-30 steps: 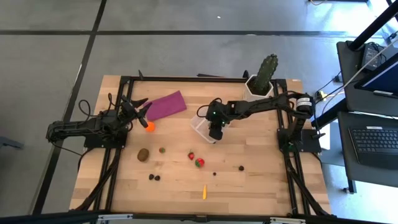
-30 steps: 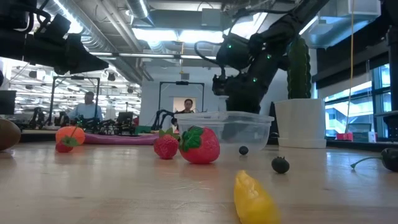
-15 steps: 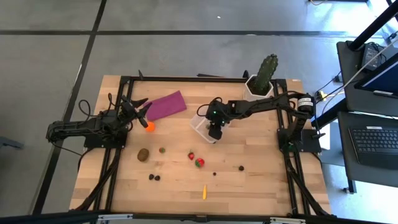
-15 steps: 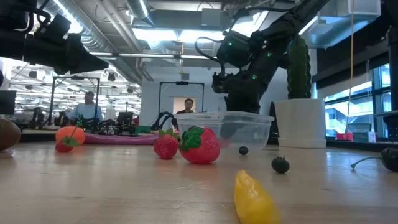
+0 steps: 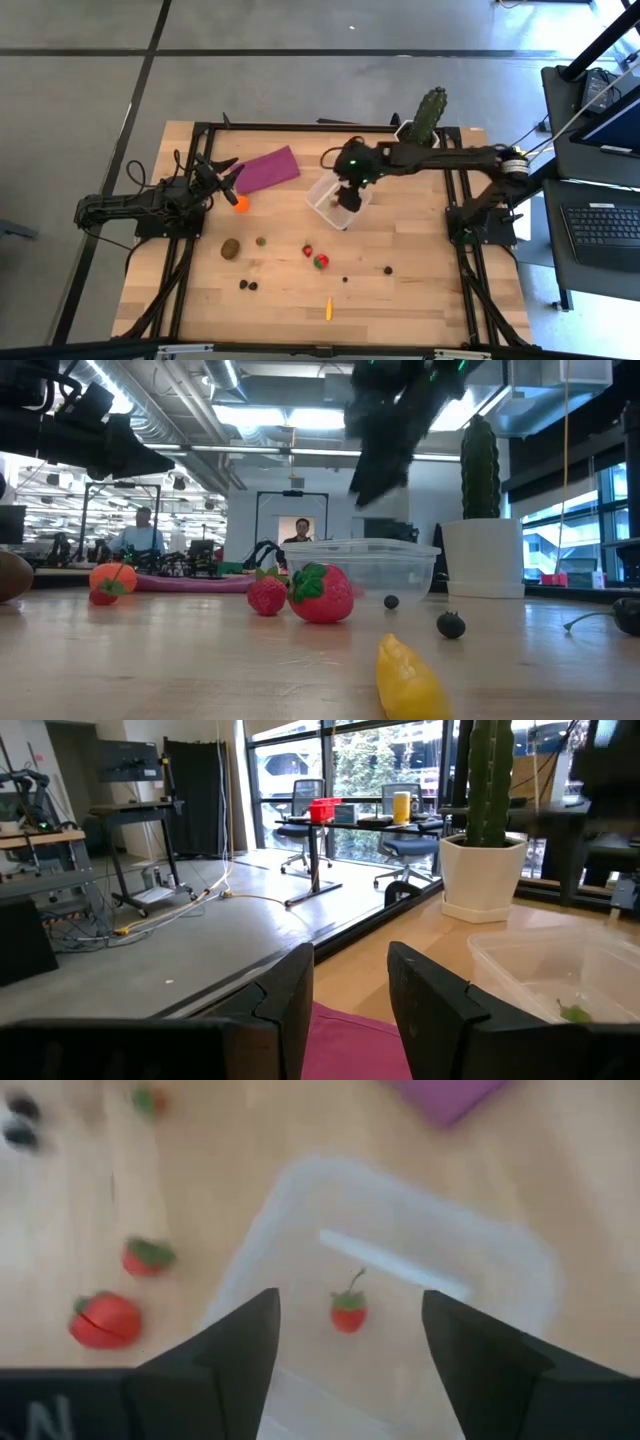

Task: Pick and placing Produce into tupperware
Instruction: Put the top blueberry into the transparent container

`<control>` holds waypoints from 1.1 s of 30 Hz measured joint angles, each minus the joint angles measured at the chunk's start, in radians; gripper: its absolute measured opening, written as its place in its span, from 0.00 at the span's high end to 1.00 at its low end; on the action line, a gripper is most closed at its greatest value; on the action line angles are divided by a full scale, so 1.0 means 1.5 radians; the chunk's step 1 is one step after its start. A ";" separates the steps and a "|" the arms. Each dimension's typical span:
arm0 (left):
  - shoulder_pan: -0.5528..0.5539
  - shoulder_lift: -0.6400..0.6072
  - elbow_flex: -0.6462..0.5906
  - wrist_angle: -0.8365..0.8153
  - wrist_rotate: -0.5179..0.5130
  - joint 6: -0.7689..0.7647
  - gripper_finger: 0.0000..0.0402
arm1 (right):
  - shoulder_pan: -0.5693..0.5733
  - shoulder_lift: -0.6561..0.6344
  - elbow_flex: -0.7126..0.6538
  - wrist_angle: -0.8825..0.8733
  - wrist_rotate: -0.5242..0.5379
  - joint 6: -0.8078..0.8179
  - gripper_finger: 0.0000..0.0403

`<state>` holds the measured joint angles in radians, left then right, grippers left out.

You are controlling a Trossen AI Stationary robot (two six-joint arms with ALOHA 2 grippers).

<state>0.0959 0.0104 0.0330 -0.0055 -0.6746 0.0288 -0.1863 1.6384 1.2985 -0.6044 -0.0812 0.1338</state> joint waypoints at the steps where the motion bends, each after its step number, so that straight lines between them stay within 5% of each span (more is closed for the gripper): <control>1: 0.000 0.000 0.000 0.000 0.000 0.000 0.69 | 0.006 -0.026 0.001 -0.007 0.021 0.011 0.39; 12: 0.000 0.000 0.000 0.000 0.000 0.000 0.69 | 0.165 -0.275 -0.097 -0.027 0.257 0.179 0.39; 25: 0.000 0.000 0.000 0.000 0.000 0.001 0.69 | 0.405 -0.279 -0.378 0.208 0.457 0.442 0.39; 33: 0.000 0.000 0.000 0.000 0.000 0.005 0.69 | 0.449 -0.217 -0.495 0.412 0.537 0.434 0.39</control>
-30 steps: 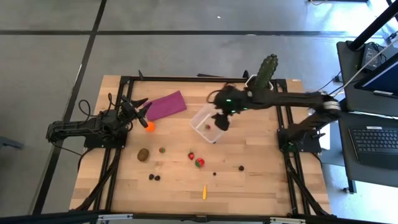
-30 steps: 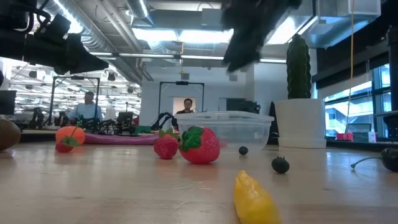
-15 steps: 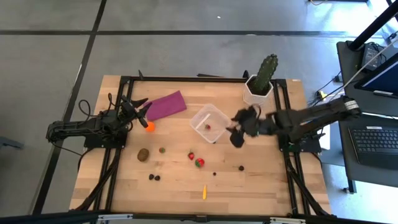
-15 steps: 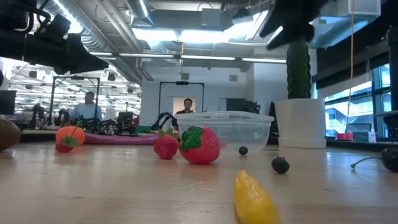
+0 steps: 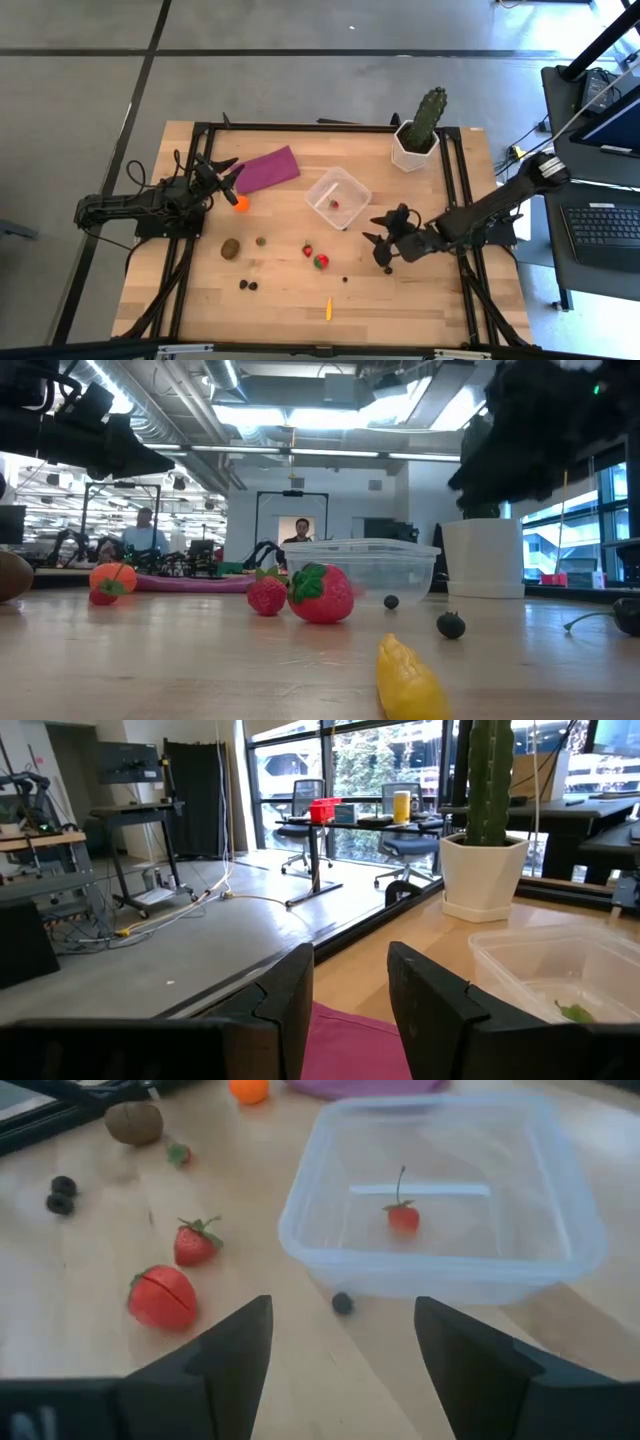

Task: Pick and placing Produce into tupperware
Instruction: Put the top blueberry into the transparent container

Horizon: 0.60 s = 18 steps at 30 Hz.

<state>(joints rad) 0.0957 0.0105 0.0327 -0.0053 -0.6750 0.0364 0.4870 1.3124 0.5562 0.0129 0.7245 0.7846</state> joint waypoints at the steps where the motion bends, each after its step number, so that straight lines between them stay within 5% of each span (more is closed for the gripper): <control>1: 0.000 0.000 0.000 0.000 0.000 0.000 0.69 | 0.000 0.015 -0.007 0.021 0.001 0.002 0.39; 8: 0.000 0.001 0.000 0.000 0.000 0.000 0.69 | 0.000 0.143 -0.007 0.134 0.015 0.017 0.39; 18: 0.000 0.001 0.000 0.000 0.000 0.000 0.69 | -0.022 0.297 0.077 0.147 0.041 0.015 0.39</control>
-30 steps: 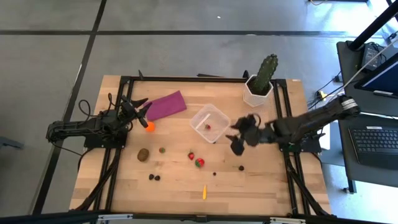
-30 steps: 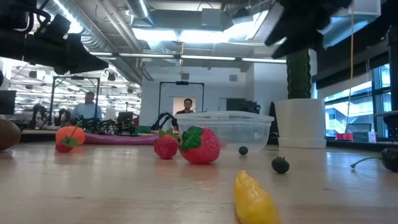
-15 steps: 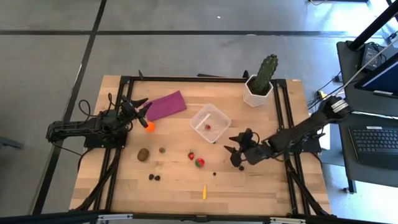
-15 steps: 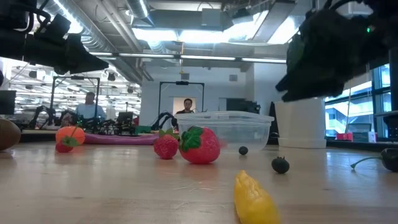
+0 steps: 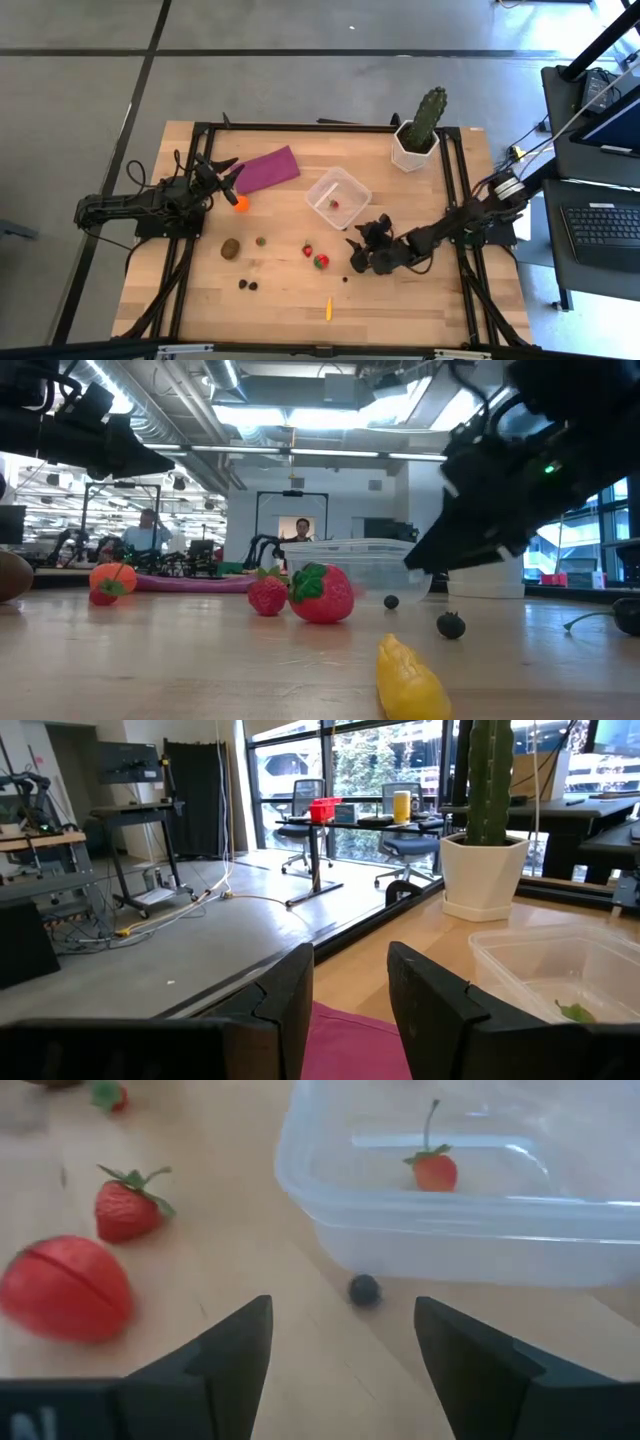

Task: Pick and placing Produce into tupperware
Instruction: Put the top blueberry into the transparent container

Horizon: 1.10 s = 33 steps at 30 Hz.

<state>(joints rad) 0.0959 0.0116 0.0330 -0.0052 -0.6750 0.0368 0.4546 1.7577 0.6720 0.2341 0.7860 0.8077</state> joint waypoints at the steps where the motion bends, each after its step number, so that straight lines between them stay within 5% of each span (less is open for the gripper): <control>1: 0.000 0.000 0.000 0.000 0.000 0.000 0.69 | -0.004 0.014 0.010 0.002 -0.001 0.001 0.39; 20: 0.000 0.001 0.000 0.000 0.000 0.000 0.69 | -0.055 0.086 0.037 -0.014 -0.027 0.050 0.39; 33: 0.000 0.001 0.000 0.000 0.000 0.000 0.69 | -0.085 0.086 0.037 -0.011 -0.050 0.024 0.52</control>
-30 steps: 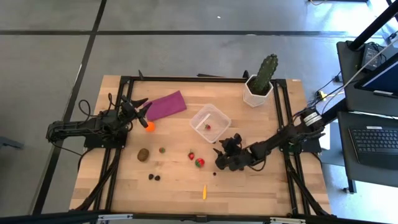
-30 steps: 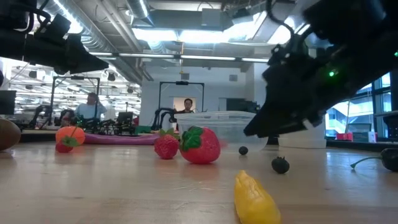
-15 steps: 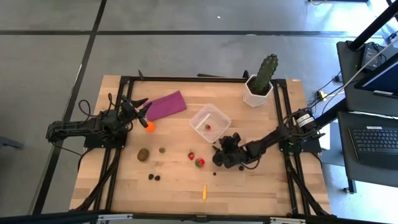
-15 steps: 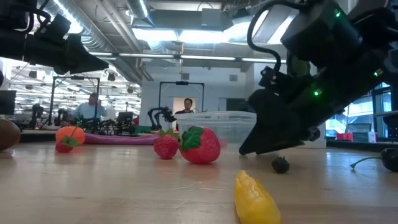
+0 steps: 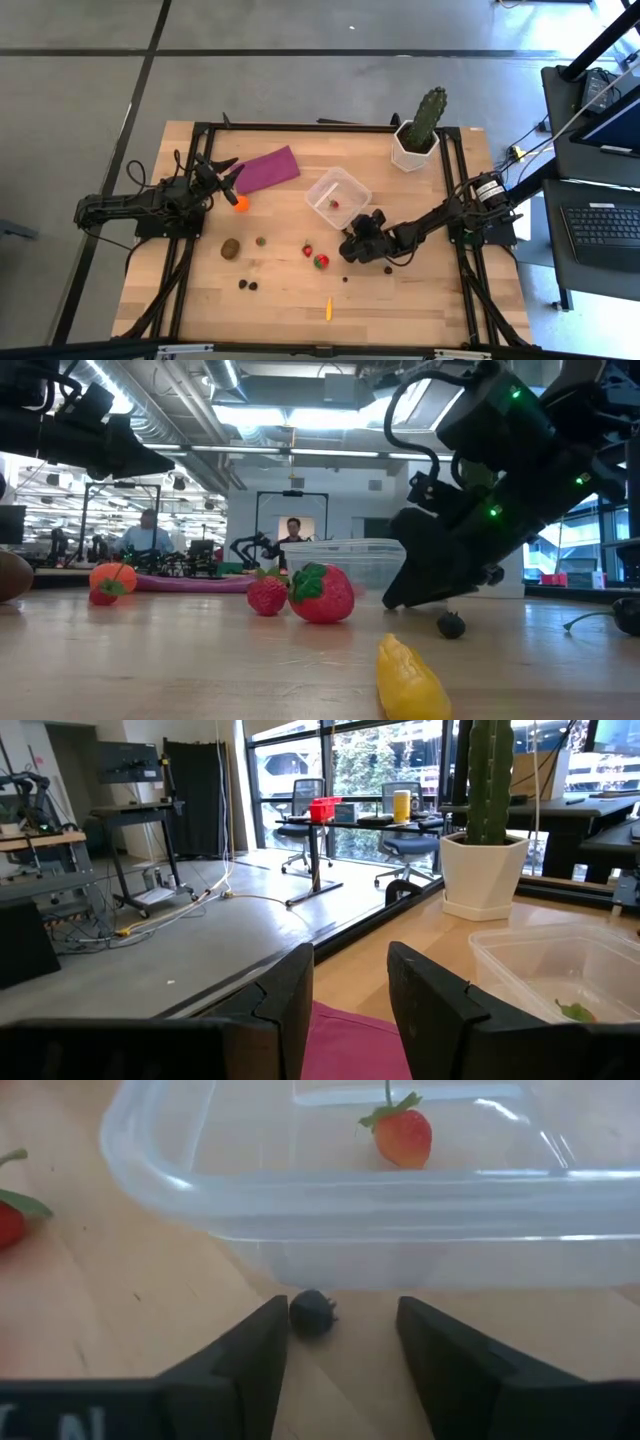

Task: Pick and placing Produce into tupperware
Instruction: Put the top blueberry into the transparent container

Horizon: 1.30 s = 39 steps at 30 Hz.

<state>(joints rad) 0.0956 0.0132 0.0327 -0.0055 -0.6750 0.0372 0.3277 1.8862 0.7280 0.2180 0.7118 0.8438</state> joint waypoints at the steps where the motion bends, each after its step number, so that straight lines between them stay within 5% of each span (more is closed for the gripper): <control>1: 0.000 0.000 0.000 0.000 0.000 0.000 0.69 | 0.000 0.000 0.000 0.000 0.000 -0.009 0.53; 24: 0.000 0.000 0.000 0.000 0.000 0.000 0.69 | -0.012 0.000 0.000 0.003 -0.026 -0.028 0.64; 39: 0.000 0.000 0.000 0.000 0.000 0.000 0.69 | -0.015 -0.001 0.000 -0.008 -0.049 -0.028 0.85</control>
<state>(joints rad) 0.0959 0.0132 0.0328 -0.0053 -0.6750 0.0376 0.3060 1.8854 0.7284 0.2063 0.6378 0.8024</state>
